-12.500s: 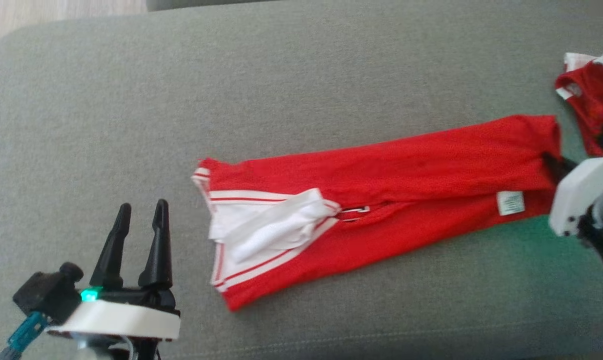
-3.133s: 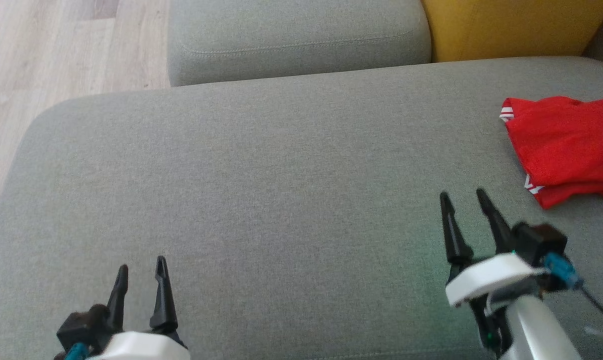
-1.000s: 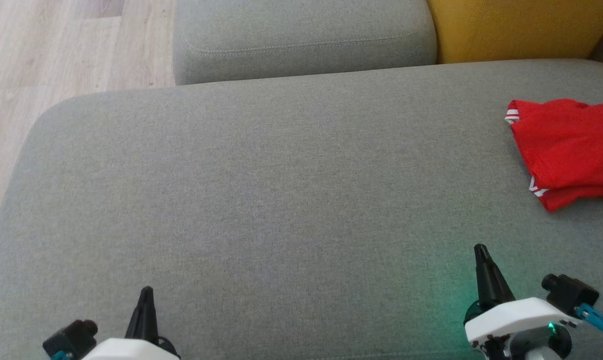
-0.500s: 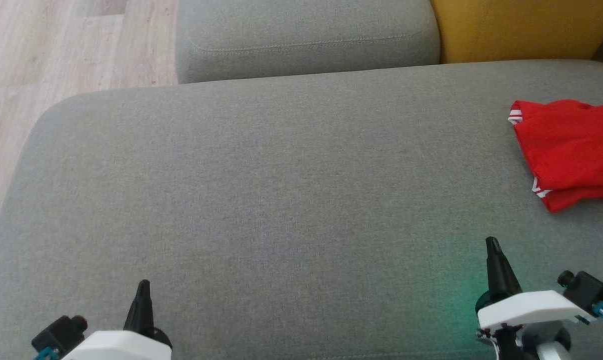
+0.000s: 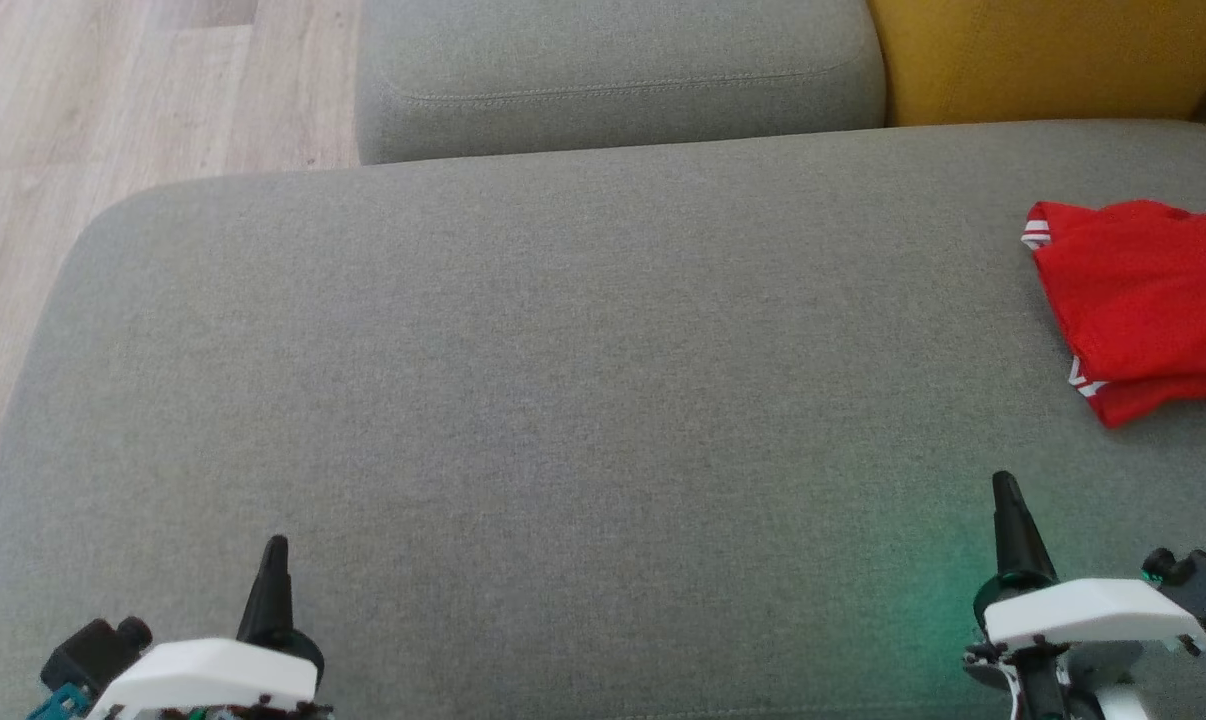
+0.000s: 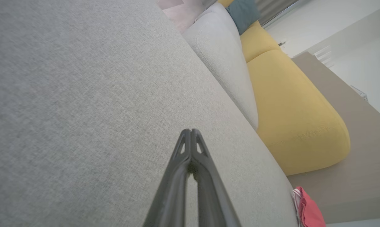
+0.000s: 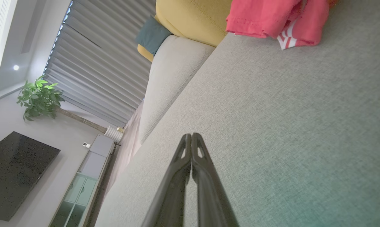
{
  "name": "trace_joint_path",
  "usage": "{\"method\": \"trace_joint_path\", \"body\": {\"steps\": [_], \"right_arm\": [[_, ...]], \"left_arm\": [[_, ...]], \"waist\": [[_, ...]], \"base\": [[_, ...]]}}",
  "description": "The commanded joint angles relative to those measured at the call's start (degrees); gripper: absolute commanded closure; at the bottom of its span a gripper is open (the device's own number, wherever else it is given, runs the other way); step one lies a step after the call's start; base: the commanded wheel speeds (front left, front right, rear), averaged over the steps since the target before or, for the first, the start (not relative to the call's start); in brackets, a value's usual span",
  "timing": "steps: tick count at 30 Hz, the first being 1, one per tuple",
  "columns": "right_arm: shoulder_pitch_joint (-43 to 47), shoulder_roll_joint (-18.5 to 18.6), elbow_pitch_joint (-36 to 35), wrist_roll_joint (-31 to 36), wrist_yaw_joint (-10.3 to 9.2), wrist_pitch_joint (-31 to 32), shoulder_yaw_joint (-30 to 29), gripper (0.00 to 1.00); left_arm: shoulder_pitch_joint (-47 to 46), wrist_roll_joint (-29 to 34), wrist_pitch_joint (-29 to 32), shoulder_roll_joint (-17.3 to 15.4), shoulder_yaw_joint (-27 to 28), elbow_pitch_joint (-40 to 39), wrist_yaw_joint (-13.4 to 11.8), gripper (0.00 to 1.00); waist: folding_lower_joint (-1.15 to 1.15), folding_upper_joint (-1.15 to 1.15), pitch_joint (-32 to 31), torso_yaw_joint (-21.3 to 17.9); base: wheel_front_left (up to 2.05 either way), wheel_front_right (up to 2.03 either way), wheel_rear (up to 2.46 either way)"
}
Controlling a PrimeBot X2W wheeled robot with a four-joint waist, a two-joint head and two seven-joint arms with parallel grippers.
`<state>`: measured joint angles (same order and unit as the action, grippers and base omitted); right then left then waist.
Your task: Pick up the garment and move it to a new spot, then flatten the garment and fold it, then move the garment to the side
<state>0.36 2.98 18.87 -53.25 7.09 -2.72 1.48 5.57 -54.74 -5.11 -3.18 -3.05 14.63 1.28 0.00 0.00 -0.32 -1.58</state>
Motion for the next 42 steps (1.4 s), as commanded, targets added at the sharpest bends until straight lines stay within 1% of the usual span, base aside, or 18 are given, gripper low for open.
{"method": "trace_joint_path", "body": {"steps": [1, 42], "right_arm": [[-3.59, 1.05, -2.32, -2.19, 0.21, 0.51, 0.16, 1.00], [-5.51, 1.07, -4.11, -28.30, 0.34, 5.57, -4.31, 1.00]], "left_arm": [[-3.33, -1.90, 0.55, -0.78, 1.49, -1.66, 0.67, 1.00], [-9.02, -27.10, 7.30, -0.79, 6.00, -0.96, 4.46, 1.00]], "waist": [[0.00, 0.00, 0.02, 0.05], [0.00, 0.00, 0.35, 1.10]], "base": [[0.00, 0.00, 0.00], [0.00, 0.00, 0.00]]}}
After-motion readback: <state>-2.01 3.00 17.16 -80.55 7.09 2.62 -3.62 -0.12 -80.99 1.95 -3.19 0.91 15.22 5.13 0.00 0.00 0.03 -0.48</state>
